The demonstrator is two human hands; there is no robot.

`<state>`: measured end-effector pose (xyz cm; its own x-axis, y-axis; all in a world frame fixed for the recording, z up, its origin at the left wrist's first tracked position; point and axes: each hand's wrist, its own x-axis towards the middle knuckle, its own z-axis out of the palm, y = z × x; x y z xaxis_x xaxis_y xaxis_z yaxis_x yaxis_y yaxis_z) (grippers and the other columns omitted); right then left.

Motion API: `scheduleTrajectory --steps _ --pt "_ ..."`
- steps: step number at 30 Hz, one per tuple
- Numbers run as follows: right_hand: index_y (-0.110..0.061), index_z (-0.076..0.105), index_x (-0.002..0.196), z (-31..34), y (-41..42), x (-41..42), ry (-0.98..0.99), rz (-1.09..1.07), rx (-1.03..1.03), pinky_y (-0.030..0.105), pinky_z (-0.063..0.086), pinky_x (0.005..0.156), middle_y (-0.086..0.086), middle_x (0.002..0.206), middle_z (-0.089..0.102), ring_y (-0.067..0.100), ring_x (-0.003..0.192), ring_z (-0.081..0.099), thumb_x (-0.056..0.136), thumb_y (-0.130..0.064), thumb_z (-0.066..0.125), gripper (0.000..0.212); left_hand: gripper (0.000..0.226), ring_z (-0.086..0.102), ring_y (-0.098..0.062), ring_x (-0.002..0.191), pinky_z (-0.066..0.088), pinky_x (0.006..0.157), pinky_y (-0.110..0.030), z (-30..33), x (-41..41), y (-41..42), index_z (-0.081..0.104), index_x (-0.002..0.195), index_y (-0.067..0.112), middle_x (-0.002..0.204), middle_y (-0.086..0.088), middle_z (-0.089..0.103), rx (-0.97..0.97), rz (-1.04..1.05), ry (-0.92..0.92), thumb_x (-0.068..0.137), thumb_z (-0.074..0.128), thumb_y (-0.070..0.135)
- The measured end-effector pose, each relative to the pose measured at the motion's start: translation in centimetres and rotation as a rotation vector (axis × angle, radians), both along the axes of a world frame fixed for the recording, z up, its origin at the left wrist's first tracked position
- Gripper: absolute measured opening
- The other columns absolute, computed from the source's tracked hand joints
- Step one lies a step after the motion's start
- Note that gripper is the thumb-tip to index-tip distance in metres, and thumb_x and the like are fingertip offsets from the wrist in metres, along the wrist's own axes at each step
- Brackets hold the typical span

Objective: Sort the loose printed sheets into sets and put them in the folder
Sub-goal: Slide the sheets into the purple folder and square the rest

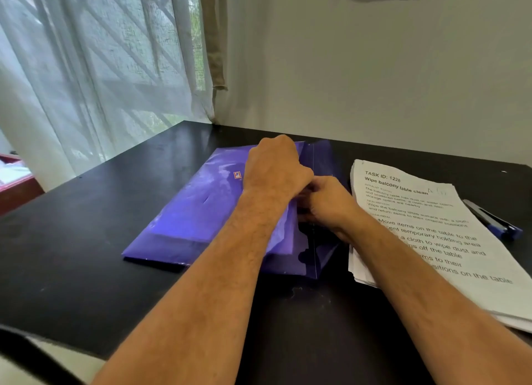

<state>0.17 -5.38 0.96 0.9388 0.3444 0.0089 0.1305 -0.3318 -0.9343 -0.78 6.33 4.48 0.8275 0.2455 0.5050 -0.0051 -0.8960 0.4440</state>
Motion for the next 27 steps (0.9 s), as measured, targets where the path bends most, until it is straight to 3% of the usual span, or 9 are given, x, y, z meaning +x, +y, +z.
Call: scheduleTrajectory --steps 2,5,9,13,16,18,20,22,27 --pt "-0.005 0.068 0.111 0.0 0.3 -0.4 -0.026 0.013 -0.031 0.022 0.056 0.058 0.006 0.098 0.073 0.013 0.07 0.072 0.096 0.005 0.054 0.023 0.017 0.061 -0.019 0.076 0.047 0.066 -0.029 -0.1 0.1 0.0 0.074 0.084 0.017 0.078 0.001 0.069 -0.009 0.005 0.008 0.071 0.067 0.026" --pt "-0.006 0.068 0.114 -0.1 0.3 -0.3 -0.039 0.013 -0.033 0.024 0.057 0.062 0.006 0.102 0.073 0.017 0.078 0.074 0.096 0.005 0.054 0.025 0.017 0.061 -0.016 0.075 0.048 0.066 -0.028 -0.1 0.0 0.1 0.076 0.085 0.015 0.078 0.0 0.071 -0.01 0.003 -0.001 0.074 0.068 0.026" --pt "-0.008 0.068 0.109 -0.1 0.3 -0.3 -0.091 -0.007 -0.075 0.023 0.058 0.062 0.003 0.095 0.071 0.015 0.077 0.071 0.096 0.001 0.057 0.019 0.018 0.057 -0.015 0.078 0.039 0.067 -0.026 0.0 -0.2 -0.1 0.076 0.087 0.016 0.084 0.0 0.072 -0.002 0.002 -0.015 0.076 0.067 0.026" --pt "-0.01 0.069 0.103 -0.1 0.3 -0.1 -0.212 -0.05 -0.158 0.017 0.052 0.06 -0.002 0.086 0.069 0.012 0.075 0.068 0.095 -0.002 0.058 0.016 0.019 0.05 -0.013 0.082 0.037 0.07 -0.026 -0.1 -0.2 -0.2 0.076 0.092 0.016 0.091 -0.001 0.072 0.013 -0.007 0.016 0.079 0.067 0.026" --pt "-0.014 0.072 0.107 0.2 0.0 0.2 -0.286 -0.097 -0.175 0.009 0.05 0.055 0.0 0.089 0.073 0.007 0.069 0.069 0.093 0.0 0.058 0.025 0.016 0.058 -0.017 0.082 0.04 0.068 -0.028 -0.5 -0.1 -0.3 0.076 0.086 0.017 0.088 -0.001 0.072 0.019 -0.005 0.063 0.077 0.068 0.028" --pt "-0.015 0.074 0.111 0.3 -0.5 0.3 -0.288 -0.126 -0.141 0.014 0.057 0.063 -0.001 0.09 0.076 0.009 0.068 0.072 0.089 0.004 0.059 0.033 0.014 0.061 -0.02 0.081 0.041 0.065 -0.029 -0.9 0.1 -0.5 0.076 0.083 0.018 0.085 -0.001 0.072 -0.007 0.004 0.119 0.076 0.067 0.027" --pt "-0.014 0.076 0.11 0.3 -1.3 0.6 -0.271 -0.192 -0.086 0.03 0.063 0.071 0.0 0.089 0.077 0.011 0.072 0.074 0.087 0.004 0.061 0.033 0.015 0.06 -0.022 0.078 0.04 0.063 -0.029 -1.3 0.3 -0.7 0.077 0.082 0.017 0.083 -0.003 0.071 -0.02 0.01 0.166 0.078 0.067 0.028" --pt "-0.011 0.075 0.11 0.6 -2.3 0.7 -0.241 -0.264 -0.03 0.03 0.063 0.069 0.002 0.088 0.075 0.014 0.071 0.074 0.089 0.002 0.061 0.028 0.021 0.058 -0.021 0.077 0.039 0.063 -0.03 -1.6 0.4 -1.1 0.075 0.081 0.017 0.082 -0.002 0.071 -0.011 -0.01 0.161 0.085 0.064 0.033" --pt "-0.013 0.073 0.106 1.7 -6.4 0.2 -0.274 -0.37 0.0 0.018 0.058 0.059 0.002 0.082 0.072 0.013 0.068 0.073 0.093 0.0 0.06 0.023 0.025 0.064 -0.019 0.101 0.049 0.086 -0.032 -2.4 0.3 -3.1 0.071 0.112 0.022 0.109 0.002 0.073 -0.05 -0.212 0.024 0.099 0.05 0.021"
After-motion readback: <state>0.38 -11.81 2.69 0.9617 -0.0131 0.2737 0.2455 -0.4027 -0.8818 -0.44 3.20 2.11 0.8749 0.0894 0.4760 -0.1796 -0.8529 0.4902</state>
